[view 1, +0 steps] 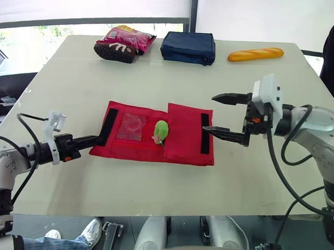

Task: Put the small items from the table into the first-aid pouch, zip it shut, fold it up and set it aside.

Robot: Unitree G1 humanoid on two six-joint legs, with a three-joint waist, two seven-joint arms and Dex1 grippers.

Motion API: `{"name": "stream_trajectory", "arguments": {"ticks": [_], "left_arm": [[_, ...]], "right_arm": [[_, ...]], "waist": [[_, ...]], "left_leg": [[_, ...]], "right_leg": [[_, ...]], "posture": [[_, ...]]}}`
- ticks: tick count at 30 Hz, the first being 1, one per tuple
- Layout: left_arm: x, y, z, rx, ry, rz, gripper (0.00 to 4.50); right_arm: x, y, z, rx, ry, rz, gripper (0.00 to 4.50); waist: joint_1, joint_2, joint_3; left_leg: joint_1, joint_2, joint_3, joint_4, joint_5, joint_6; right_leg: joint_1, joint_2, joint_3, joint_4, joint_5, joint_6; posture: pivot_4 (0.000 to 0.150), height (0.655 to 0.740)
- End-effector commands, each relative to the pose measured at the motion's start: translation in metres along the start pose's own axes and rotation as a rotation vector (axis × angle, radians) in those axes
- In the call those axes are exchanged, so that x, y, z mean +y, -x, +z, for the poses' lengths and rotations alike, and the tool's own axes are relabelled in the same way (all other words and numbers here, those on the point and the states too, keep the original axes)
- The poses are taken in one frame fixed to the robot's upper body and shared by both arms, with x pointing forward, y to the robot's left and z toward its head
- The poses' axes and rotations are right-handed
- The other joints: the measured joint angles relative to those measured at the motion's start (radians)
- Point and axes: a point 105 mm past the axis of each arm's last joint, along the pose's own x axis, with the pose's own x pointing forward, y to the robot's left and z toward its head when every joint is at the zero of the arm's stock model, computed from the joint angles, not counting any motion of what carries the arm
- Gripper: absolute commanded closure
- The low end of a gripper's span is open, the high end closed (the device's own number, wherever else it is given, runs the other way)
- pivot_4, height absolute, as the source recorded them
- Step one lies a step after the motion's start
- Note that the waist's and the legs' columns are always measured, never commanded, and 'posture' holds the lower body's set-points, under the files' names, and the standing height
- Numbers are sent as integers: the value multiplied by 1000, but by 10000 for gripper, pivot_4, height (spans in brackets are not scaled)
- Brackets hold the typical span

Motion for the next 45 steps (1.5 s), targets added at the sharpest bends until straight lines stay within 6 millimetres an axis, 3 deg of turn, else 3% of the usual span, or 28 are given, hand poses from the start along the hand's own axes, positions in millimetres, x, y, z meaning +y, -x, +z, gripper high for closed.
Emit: {"name": "stream_trajectory", "arguments": {"ticks": [1, 6, 11, 15, 16, 17, 22, 30, 34, 38, 40, 44, 45], "left_arm": [[-32, 9, 36, -118, -161, -143, 44671], [-70, 15, 65, -233, -304, -339, 44671], [-97, 10, 66, -212, -382, -482, 44671], [-102, 4, 65, -185, -405, -522, 45000], [-102, 3, 65, -184, -406, -526, 45000], [-102, 3, 65, -183, -407, -530, 45000], [-106, 2, 68, -189, -424, -572, 45000], [-143, -6, 80, -233, -470, -745, 45000], [-166, -21, 82, -238, -476, -855, 45000], [-176, -44, 81, -230, -453, -901, 45000], [-179, -58, 78, -209, -445, -908, 45000], [-180, -74, 72, -168, -426, -916, 45000], [-178, -78, 72, -165, -419, -914, 45000]], "right_arm": [[8, -8, 8, -13, 27, 29, 0], [7, -15, 4, -1, 17, 26, 0], [4, -24, -12, 49, 12, 21, 0], [-1, -40, -43, 140, 26, -10, 9321], [-1, -43, -50, 166, 35, -11, 16103], [-1, -47, -58, 185, 34, -17, 18787], [3, -58, -95, 315, 54, -4, 43813], [13, -70, -127, 452, 80, 22, 44543], [15, -73, -135, 492, 82, 21, 44543], [17, -77, -138, 489, 75, 18, 44543], [18, -80, -136, 462, 65, 10, 44543], [12, -79, -111, 337, 21, -53, 44543], [10, -77, -97, 251, 8, -74, 44543]], "waist": [[1, 0, 0], [5, 0, 0], [0, 0, 0], [-3, 0, 0], [-3, 0, 0], [-4, 0, 0], [-4, 0, 0], [-4, -1, 0], [-5, -2, -1], [-7, -3, -2], [-8, -4, -2], [-9, -4, -2], [-9, -4, -2]], "left_leg": [[0, 0, 0, 0, 0, 0], [-1, 0, 0, 0, 0, 0], [-1, 0, 0, 0, 0, 0], [-1, -1, 1, 0, 0, 0], [0, -1, 1, 0, 0, 0], [0, -2, 1, 0, 0, 0], [-1, -2, 1, 0, 0, 0], [0, -2, 0, 0, 0, 0], [1, -2, 0, 2, 1, -1], [4, -2, 1, 2, 1, -2], [6, -1, 1, 2, 1, -2], [11, -1, 1, 1, 1, -2], [11, -1, 2, 1, 2, -2]], "right_leg": [[0, 0, 0, 0, 0, 0], [0, -1, 0, 0, 0, 0], [0, 0, 0, 0, 0, 0], [0, 1, 0, 0, 0, 0], [0, 1, 0, 0, 0, 0], [0, 1, 0, 0, 0, 0], [-1, 2, 0, 0, 0, 0], [0, 2, 0, 0, 0, 0], [1, 3, 0, 1, 1, -1], [3, 4, 1, 2, 1, -1], [5, 4, 1, 2, 2, -2], [9, 6, 2, 2, 2, -2], [9, 6, 3, 2, 2, -2]], "posture": [[1500, 7400], [1500, 7400], [1500, 7400], [1500, 7400], [1500, 7400], [1500, 7400], [1500, 7400], [1500, 7400], [1500, 7400], [1500, 7400], [1500, 7400], [1500, 7400], [1500, 7400]]}}
